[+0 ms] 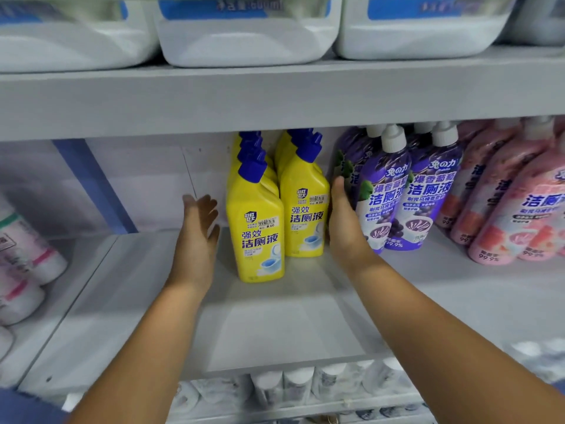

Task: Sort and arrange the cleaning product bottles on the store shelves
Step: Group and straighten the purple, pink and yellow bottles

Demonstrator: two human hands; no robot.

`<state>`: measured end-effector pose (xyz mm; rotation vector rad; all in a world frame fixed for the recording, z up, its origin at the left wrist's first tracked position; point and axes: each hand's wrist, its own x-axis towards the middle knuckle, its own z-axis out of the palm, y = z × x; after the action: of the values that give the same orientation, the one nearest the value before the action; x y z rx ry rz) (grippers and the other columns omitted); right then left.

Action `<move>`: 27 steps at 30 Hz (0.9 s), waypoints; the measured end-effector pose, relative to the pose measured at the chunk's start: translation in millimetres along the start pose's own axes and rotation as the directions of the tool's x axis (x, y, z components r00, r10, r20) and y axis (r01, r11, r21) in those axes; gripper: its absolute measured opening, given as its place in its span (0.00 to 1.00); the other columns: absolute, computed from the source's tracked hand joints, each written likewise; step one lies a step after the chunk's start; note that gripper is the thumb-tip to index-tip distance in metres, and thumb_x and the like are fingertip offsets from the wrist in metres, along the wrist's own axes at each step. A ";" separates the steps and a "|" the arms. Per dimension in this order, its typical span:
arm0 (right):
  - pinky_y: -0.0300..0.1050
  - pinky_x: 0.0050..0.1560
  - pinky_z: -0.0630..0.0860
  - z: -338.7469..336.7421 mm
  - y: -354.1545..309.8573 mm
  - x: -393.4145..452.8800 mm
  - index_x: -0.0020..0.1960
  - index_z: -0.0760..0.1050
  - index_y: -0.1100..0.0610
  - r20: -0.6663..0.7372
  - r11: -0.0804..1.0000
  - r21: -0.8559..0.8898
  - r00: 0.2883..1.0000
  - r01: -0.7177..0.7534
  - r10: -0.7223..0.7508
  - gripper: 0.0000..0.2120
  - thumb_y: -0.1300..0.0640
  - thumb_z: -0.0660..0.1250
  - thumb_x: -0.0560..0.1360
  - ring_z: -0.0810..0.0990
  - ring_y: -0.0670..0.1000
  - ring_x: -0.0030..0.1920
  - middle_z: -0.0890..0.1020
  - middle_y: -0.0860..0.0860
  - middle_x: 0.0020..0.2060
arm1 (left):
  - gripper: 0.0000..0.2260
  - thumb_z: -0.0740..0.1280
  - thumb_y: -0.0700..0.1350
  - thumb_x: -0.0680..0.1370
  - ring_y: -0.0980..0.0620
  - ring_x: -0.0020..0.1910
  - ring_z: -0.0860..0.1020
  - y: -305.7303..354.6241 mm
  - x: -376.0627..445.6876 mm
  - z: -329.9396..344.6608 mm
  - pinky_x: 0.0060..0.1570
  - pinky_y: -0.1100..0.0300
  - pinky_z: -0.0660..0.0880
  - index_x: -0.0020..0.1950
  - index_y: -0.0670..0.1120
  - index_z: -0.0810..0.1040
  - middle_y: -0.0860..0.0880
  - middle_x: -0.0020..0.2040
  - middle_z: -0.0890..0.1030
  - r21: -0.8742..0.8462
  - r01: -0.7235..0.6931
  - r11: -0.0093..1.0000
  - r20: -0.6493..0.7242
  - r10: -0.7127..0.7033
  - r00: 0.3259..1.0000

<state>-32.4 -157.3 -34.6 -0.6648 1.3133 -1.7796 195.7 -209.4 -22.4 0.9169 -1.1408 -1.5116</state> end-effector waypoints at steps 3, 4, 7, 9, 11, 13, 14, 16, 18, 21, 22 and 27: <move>0.58 0.68 0.75 -3.3 14.0 50.6 0.66 0.79 0.43 -0.111 0.999 0.043 0.994 0.011 -0.006 0.41 0.19 0.66 0.62 0.84 0.51 0.60 0.85 0.48 0.59 | 0.43 0.59 0.75 0.73 0.43 0.72 0.74 0.4 42.1 3.5 0.76 0.41 0.63 0.78 0.46 0.69 0.44 0.73 0.76 0.021 0.095 0.995 0.133 -0.097 0.986; 0.58 0.67 0.76 0.4 9.7 52.8 0.66 0.79 0.43 -0.152 0.999 0.038 0.988 0.003 0.003 0.42 0.18 0.66 0.62 0.85 0.52 0.58 0.86 0.48 0.57 | 0.44 0.60 0.76 0.72 0.42 0.72 0.74 -2.3 51.8 4.2 0.76 0.40 0.64 0.77 0.46 0.70 0.43 0.72 0.76 0.037 0.101 0.994 0.152 -0.106 0.983; 0.62 0.62 0.79 18.9 -14.9 28.1 0.64 0.81 0.50 -0.135 0.994 0.107 0.990 -0.034 0.048 0.34 0.26 0.65 0.71 0.86 0.57 0.54 0.87 0.55 0.53 | 0.35 0.52 0.71 0.80 0.43 0.65 0.80 11.6 44.6 24.0 0.69 0.43 0.72 0.76 0.48 0.72 0.43 0.66 0.81 0.014 0.170 0.985 0.154 -0.170 0.973; 0.63 0.62 0.79 20.8 -15.9 23.1 0.61 0.83 0.53 -0.062 0.989 0.131 0.995 -0.073 0.081 0.28 0.31 0.64 0.76 0.86 0.60 0.55 0.87 0.58 0.53 | 0.32 0.47 0.68 0.83 0.47 0.53 0.86 10.7 46.5 34.3 0.55 0.50 0.81 0.72 0.48 0.74 0.45 0.55 0.87 0.000 0.204 0.979 0.204 -0.200 0.958; 0.61 0.64 0.78 18.9 -14.4 24.9 0.57 0.84 0.53 -0.025 0.987 0.128 0.994 -0.099 0.103 0.25 0.34 0.62 0.79 0.86 0.60 0.55 0.87 0.58 0.52 | 0.31 0.44 0.67 0.83 0.50 0.37 0.87 10.2 47.4 40.8 0.36 0.57 0.82 0.64 0.47 0.76 0.46 0.40 0.88 0.016 0.237 0.971 0.176 -0.236 0.956; 0.60 0.64 0.78 17.7 -13.6 26.7 0.57 0.84 0.53 0.004 0.984 0.132 0.993 -0.120 0.121 0.25 0.35 0.61 0.79 0.86 0.60 0.55 0.87 0.59 0.52 | 0.32 0.44 0.66 0.83 0.51 0.35 0.87 11.2 42.0 42.2 0.39 0.56 0.81 0.70 0.45 0.72 0.44 0.38 0.87 0.044 0.259 0.965 0.127 -0.263 0.956; 0.60 0.64 0.78 17.3 -13.7 27.3 0.58 0.84 0.53 0.010 0.983 0.128 0.992 -0.129 0.128 0.25 0.35 0.61 0.79 0.85 0.61 0.56 0.87 0.59 0.53 | 0.33 0.46 0.67 0.83 0.50 0.45 0.87 10.9 40.7 44.4 0.49 0.53 0.78 0.76 0.44 0.68 0.41 0.48 0.88 0.075 0.250 0.965 0.116 -0.258 0.959; 0.61 0.64 0.78 16.8 -13.7 27.6 0.61 0.83 0.54 0.014 0.984 0.112 0.990 -0.138 0.137 0.27 0.34 0.61 0.79 0.85 0.61 0.57 0.86 0.60 0.55 | 0.34 0.50 0.67 0.82 0.49 0.63 0.82 10.2 41.4 44.5 0.55 0.54 0.76 0.80 0.45 0.64 0.41 0.65 0.82 0.097 0.232 0.968 0.093 -0.241 0.966; 0.61 0.64 0.78 15.7 -13.0 28.0 0.63 0.82 0.55 0.023 0.983 0.120 0.990 -0.141 0.139 0.28 0.34 0.60 0.79 0.84 0.62 0.58 0.85 0.60 0.56 | 0.33 0.47 0.64 0.84 0.55 0.43 0.87 15.5 39.8 45.5 0.36 0.62 0.79 0.79 0.42 0.63 0.42 0.46 0.88 0.096 0.268 0.959 0.097 -0.277 0.956; 0.59 0.63 0.79 15.9 -12.6 27.3 0.62 0.82 0.55 0.043 0.981 0.133 0.990 -0.142 0.137 0.27 0.35 0.59 0.80 0.84 0.62 0.58 0.85 0.60 0.56 | 0.32 0.49 0.64 0.84 0.52 0.59 0.84 12.7 39.5 44.1 0.50 0.59 0.79 0.79 0.43 0.63 0.41 0.61 0.84 0.061 0.265 0.962 0.103 -0.270 0.957; 0.58 0.62 0.80 15.9 -12.8 27.0 0.60 0.83 0.55 0.045 0.981 0.137 0.990 -0.137 0.132 0.26 0.35 0.59 0.80 0.85 0.61 0.57 0.86 0.60 0.55 | 0.33 0.51 0.65 0.83 0.46 0.71 0.76 11.0 37.6 41.9 0.61 0.53 0.75 0.79 0.44 0.64 0.42 0.72 0.76 0.054 0.258 0.965 0.106 -0.263 0.959; 0.56 0.59 0.81 16.5 -16.3 25.1 0.54 0.84 0.53 0.011 0.984 0.132 0.993 -0.116 0.116 0.24 0.35 0.60 0.80 0.86 0.59 0.52 0.87 0.58 0.51 | 0.32 0.53 0.66 0.83 0.41 0.75 0.70 7.6 32.9 37.0 0.70 0.46 0.70 0.78 0.45 0.66 0.43 0.76 0.71 0.028 0.244 0.969 0.101 -0.246 0.964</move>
<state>-37.6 -184.9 -15.1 -0.5079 1.1955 -1.7526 155.6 -234.1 -5.2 1.0304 -1.1462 -1.7702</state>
